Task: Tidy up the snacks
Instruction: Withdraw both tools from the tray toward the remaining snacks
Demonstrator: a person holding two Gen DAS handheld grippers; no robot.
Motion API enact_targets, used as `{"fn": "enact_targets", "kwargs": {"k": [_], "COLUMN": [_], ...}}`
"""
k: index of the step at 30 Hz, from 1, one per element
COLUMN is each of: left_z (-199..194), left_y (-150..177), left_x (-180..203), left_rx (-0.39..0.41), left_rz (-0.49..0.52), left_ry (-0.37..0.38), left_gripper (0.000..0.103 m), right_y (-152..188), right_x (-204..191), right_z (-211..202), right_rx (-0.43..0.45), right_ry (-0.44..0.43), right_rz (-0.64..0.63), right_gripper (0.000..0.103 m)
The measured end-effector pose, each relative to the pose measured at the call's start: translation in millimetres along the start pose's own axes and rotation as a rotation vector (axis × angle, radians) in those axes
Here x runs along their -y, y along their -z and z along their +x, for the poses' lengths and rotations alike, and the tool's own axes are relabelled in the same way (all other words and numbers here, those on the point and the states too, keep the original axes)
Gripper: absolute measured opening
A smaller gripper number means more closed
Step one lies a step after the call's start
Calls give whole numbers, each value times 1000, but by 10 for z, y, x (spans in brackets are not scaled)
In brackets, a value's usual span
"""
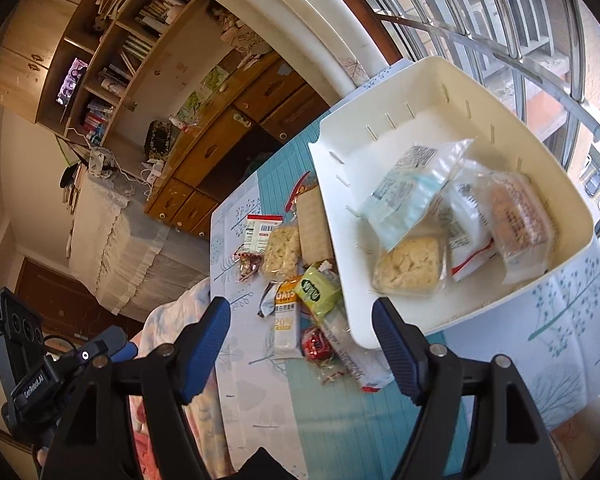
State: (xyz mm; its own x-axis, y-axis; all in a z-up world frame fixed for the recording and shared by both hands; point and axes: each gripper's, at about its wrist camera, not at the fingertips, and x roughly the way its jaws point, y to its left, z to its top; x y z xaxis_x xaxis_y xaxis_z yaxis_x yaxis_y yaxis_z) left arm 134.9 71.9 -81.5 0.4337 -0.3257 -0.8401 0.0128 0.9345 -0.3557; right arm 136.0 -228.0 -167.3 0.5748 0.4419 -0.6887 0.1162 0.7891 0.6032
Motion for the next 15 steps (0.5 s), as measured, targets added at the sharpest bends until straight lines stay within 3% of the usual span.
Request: {"fn": "enact_targets", "kwargs": {"k": [12,15], "left_z": [181,283], "left_y": [-52,-55], "left_x": [-454,-490], "left_rx": [-144,-190], "left_rz": [141,198], "left_ry": [-8,-13], "left_gripper": [81,81], "right_y": [530,648], "right_x": [-298,-339], "right_z": [221,250], "right_rx": [72,106], "right_ry": [113,188], "right_rz": [59,35], "right_gripper": [74,74]}}
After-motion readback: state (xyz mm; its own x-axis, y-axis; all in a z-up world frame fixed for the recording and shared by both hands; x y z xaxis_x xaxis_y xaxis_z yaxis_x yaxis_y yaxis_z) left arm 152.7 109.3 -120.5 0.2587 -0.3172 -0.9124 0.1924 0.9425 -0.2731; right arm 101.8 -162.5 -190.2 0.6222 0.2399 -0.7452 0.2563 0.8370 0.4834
